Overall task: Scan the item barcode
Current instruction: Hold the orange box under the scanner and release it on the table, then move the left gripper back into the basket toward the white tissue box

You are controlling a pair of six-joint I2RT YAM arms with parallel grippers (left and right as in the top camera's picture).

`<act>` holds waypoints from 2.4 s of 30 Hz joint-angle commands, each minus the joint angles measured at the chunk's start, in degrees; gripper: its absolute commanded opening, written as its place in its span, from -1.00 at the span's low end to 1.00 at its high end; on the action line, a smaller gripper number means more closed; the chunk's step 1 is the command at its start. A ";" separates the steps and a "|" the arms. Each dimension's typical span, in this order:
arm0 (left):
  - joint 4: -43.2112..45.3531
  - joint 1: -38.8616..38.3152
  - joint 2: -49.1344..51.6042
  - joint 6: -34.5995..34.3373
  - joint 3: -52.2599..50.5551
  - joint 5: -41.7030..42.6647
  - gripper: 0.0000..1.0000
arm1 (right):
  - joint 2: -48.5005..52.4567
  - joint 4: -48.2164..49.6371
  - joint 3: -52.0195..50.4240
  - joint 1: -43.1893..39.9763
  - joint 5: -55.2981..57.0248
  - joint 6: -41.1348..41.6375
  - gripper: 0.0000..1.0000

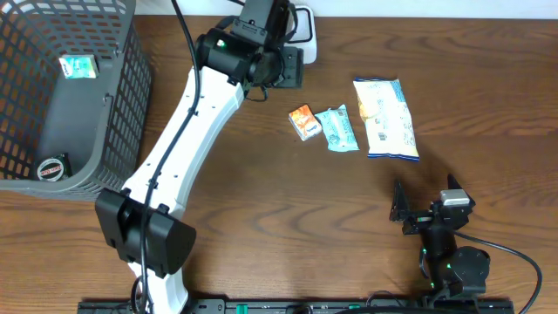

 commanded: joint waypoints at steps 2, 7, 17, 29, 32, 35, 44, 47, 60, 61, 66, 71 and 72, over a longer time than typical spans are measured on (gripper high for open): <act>0.31 1.95 0.39 1.92 0.20 -0.74 0.23 | -0.31 -0.26 -0.04 0.39 -0.15 -0.66 0.98; -0.20 3.45 -1.22 3.15 0.20 -0.76 0.23 | -0.31 -0.26 -0.04 0.39 -0.15 -0.66 0.98; -0.66 6.69 -4.92 3.39 0.20 -0.74 0.23 | -0.31 -0.24 -0.04 0.39 -0.15 -0.66 0.99; 1.77 12.15 -9.46 3.39 0.20 -0.72 0.23 | -0.31 -0.26 -0.04 0.39 -0.15 -0.66 0.99; 5.22 14.34 -12.57 3.41 0.20 -0.74 0.23 | -0.31 -0.26 -0.04 0.39 -0.15 -0.66 0.99; 9.68 17.20 -15.85 4.15 0.20 -0.76 0.23 | -0.31 -0.26 -0.04 0.39 -0.15 -0.66 0.98; 16.26 30.53 -19.63 6.14 0.20 -11.96 0.35 | -0.31 -0.26 -0.04 0.39 -0.15 -0.66 0.98; 16.92 36.04 -18.71 4.31 0.20 -14.91 0.36 | -0.31 -0.26 -0.04 0.39 -0.15 -0.66 0.99; 17.33 52.54 -5.79 -17.92 0.13 -14.86 0.37 | -0.31 -0.26 -0.04 0.39 -0.15 -0.66 0.99; 17.22 52.76 -4.68 -18.97 0.13 -14.86 0.37 | -0.31 -0.24 -0.04 0.39 -0.15 -0.66 0.98; 16.63 51.82 1.62 -20.26 0.13 -13.79 0.37 | -0.31 -0.24 -0.04 0.39 -0.15 -0.66 0.98; 16.76 50.56 7.04 -21.42 0.13 -13.81 0.37 | -0.31 -0.26 -0.04 0.39 -0.15 -0.66 0.99; 16.79 50.38 8.11 -22.23 0.13 -13.81 0.37 | -0.31 -0.26 -0.04 0.39 -0.15 -0.66 0.99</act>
